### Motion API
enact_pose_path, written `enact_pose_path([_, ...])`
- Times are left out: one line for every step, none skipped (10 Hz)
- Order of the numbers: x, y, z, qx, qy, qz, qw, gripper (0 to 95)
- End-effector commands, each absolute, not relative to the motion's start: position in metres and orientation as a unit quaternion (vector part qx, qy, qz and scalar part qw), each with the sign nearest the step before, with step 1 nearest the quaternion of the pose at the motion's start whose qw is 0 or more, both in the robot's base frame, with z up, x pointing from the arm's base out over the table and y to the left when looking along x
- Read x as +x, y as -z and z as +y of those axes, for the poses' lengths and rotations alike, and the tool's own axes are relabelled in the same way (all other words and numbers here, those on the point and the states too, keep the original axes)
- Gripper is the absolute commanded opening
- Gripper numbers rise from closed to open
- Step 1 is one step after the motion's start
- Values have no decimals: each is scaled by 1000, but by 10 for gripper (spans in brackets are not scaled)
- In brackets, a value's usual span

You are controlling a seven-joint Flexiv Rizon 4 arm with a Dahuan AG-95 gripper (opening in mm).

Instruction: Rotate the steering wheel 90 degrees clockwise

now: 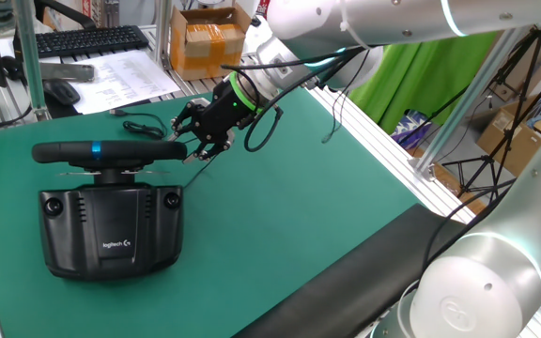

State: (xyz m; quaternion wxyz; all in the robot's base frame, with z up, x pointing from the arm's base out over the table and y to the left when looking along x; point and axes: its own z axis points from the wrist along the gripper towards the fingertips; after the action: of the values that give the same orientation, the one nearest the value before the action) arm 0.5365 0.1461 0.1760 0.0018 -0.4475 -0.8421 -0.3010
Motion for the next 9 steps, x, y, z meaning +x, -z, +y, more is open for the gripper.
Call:
enact_pose_path([537, -175, 146, -446, 302, -842, 3, 0])
enact_pose_path([537, -175, 146, -446, 302, -842, 3, 0])
enact_pose_path([537, -175, 146, -446, 302, -842, 3, 0])
enact_pose_path([537, -175, 146, -446, 302, -842, 3, 0])
enact_pose_path([537, -175, 146, -446, 302, -842, 3, 0])
enact_pose_path([537, -175, 146, -446, 302, -842, 3, 0])
enact_pose_path([537, -175, 146, -446, 302, -842, 3, 0])
enact_pose_path([537, -175, 146, -446, 302, -842, 3, 0])
enact_pose_path([537, -175, 146, -446, 302, -842, 3, 0])
